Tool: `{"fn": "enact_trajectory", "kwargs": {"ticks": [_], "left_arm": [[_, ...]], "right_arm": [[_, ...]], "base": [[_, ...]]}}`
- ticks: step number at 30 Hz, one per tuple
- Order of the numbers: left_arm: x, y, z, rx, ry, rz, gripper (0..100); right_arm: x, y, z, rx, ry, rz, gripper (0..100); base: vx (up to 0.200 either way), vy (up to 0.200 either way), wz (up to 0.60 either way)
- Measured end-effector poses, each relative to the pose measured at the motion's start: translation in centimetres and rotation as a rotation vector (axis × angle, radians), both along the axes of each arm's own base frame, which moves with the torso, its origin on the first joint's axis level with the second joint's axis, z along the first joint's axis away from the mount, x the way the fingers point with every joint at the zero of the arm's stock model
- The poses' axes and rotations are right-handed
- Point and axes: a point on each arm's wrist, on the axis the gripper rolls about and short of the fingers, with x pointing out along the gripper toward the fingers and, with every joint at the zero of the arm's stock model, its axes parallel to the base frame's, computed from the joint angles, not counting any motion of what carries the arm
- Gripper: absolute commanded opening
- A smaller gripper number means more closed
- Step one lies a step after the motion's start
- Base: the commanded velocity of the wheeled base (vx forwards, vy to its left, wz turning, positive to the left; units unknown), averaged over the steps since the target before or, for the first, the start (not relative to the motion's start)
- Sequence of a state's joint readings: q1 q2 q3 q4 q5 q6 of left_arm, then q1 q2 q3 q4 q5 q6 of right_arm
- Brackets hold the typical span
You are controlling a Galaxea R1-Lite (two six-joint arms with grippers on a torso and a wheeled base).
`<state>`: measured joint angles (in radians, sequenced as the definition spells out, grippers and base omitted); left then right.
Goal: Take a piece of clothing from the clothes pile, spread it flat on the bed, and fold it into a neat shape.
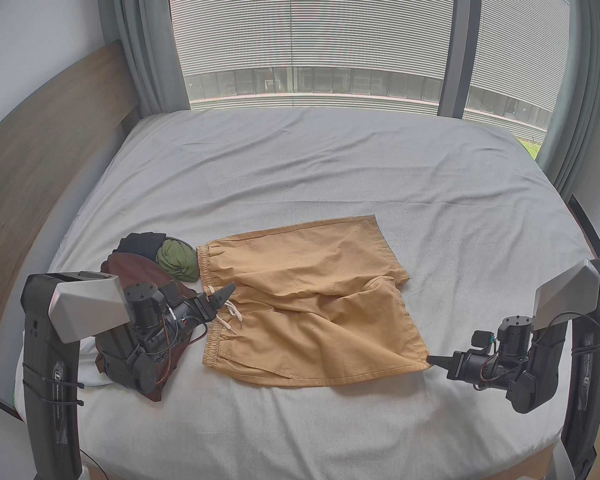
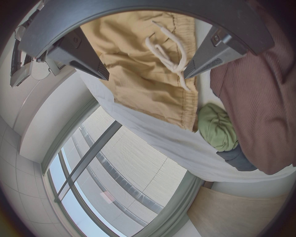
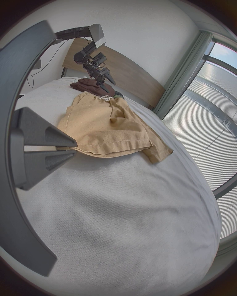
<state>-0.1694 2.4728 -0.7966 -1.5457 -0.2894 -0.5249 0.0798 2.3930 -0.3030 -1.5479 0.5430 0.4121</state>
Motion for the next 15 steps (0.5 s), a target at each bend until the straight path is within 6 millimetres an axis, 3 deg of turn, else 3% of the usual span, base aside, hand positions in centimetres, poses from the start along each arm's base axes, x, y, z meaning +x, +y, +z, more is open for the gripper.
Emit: {"fn": "enact_trajectory", "kwargs": {"ticks": [15], "left_arm": [[-3.6,1.1,-2.5,0.048,0.166,-0.013,100]], "right_arm": [[-0.9,-0.3,-0.7,-0.014,0.049,-0.011,0]], "base": [[0.000,0.000,0.00]]}}
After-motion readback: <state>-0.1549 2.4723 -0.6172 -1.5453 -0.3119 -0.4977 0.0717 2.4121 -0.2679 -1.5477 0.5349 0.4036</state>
